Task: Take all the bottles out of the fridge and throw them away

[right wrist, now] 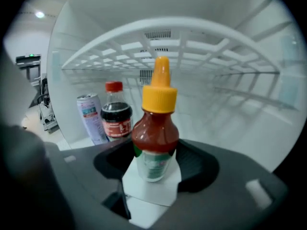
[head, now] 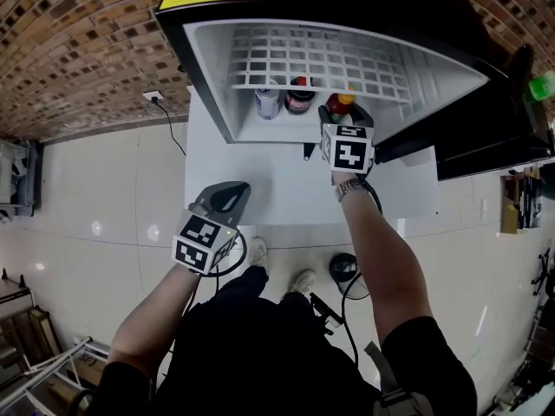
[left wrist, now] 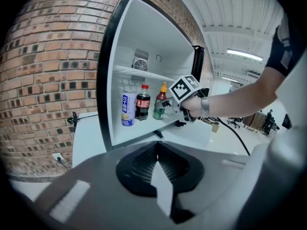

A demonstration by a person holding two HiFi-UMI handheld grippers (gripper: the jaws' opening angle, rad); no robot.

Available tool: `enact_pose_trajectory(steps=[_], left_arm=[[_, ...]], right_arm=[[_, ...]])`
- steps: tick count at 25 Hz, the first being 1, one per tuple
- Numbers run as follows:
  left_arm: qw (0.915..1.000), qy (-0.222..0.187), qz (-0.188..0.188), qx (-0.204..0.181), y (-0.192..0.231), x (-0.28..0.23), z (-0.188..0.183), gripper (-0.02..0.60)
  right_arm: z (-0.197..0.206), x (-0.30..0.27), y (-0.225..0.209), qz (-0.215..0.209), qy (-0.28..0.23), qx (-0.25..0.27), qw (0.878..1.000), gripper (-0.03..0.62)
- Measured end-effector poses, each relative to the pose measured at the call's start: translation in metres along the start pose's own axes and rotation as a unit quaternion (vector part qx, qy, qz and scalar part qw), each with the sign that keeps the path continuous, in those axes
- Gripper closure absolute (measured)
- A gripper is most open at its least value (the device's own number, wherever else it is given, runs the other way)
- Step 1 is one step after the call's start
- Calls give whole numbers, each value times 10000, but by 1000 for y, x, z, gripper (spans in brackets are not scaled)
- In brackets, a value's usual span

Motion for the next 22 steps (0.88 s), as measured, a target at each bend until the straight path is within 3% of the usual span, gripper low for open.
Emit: enact_pose_trajectory(steps=[13,22], left_arm=[[9952,45,826,-520,-106,-51,-16,578],[9776,423,1852,-908,-202,-104,-10,578]], right_arm=[[81,133,-21,-291,27,-134,9995,319],[173,228,-64,170,517,-637,9965,319]])
Point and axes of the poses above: the fingertips, and each gripper's own axes: x backward along the fingers, y to its left, z out of its underside, the point moved 8 cm from there along x, backward along the fingers, and after that the axes turned 4 degrees about z, right-handed, at the moved point
